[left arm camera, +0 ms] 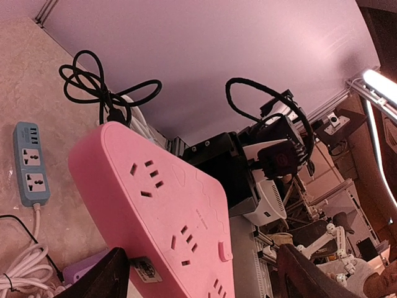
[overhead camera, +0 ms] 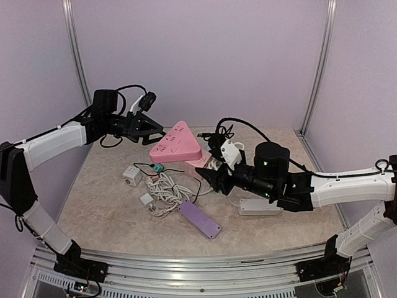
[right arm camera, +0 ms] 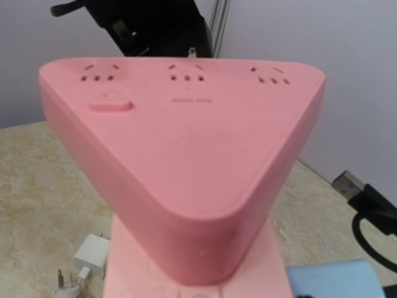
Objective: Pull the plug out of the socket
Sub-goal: Remove the plug from the socket.
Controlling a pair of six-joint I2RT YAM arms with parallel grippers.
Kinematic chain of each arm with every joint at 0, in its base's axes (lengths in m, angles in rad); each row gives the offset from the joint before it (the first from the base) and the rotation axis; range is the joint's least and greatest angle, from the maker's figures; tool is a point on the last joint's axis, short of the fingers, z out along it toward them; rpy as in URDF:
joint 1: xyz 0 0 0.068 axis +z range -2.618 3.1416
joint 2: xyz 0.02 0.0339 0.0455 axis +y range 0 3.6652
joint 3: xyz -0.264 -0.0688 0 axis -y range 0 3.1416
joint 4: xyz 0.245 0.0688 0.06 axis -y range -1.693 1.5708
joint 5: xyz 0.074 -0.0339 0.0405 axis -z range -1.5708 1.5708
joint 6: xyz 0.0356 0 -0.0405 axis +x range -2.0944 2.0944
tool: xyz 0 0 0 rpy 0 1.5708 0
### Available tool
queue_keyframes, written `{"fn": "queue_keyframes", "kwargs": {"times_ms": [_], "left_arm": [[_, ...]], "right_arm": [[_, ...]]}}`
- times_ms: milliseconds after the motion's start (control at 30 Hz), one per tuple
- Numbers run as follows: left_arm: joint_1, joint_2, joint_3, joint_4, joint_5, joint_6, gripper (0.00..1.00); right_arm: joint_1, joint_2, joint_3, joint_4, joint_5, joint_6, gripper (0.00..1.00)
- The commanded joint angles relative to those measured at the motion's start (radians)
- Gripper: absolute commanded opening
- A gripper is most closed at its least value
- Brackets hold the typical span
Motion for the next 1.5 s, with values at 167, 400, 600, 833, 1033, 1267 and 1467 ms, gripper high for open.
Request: {"fn": "queue_keyframes", "kwargs": {"times_ms": [167, 400, 600, 833, 1033, 1267, 1467], "left_arm": [[-0.038, 0.070, 0.008, -0.016, 0.053, -0.017, 0.76], [-0.064, 0.105, 0.027, -0.064, 0.055, 0.010, 0.75], [-0.079, 0.121, 0.033, -0.084, 0.055, 0.023, 0.67], [-0.076, 0.114, 0.033, -0.084, 0.056, 0.028, 0.59], [-0.074, 0.113, 0.035, -0.086, 0.061, 0.028, 0.47], [-0.073, 0.112, 0.038, -0.087, 0.067, 0.028, 0.34], [-0.071, 0.110, 0.039, -0.089, 0.068, 0.029, 0.24]], "right_arm": [[0.004, -0.025, 0.062, 0.148, -0.030, -0.050, 0.00], [0.004, -0.015, 0.072, 0.132, -0.029, -0.057, 0.00], [0.006, -0.002, 0.081, 0.136, -0.025, -0.063, 0.00], [0.005, 0.008, 0.088, 0.123, -0.021, -0.070, 0.00], [0.006, 0.010, 0.089, 0.114, -0.012, -0.070, 0.00], [0.006, 0.031, 0.105, 0.073, 0.009, -0.093, 0.00], [0.007, 0.061, 0.131, 0.018, 0.046, -0.113, 0.00]]}}
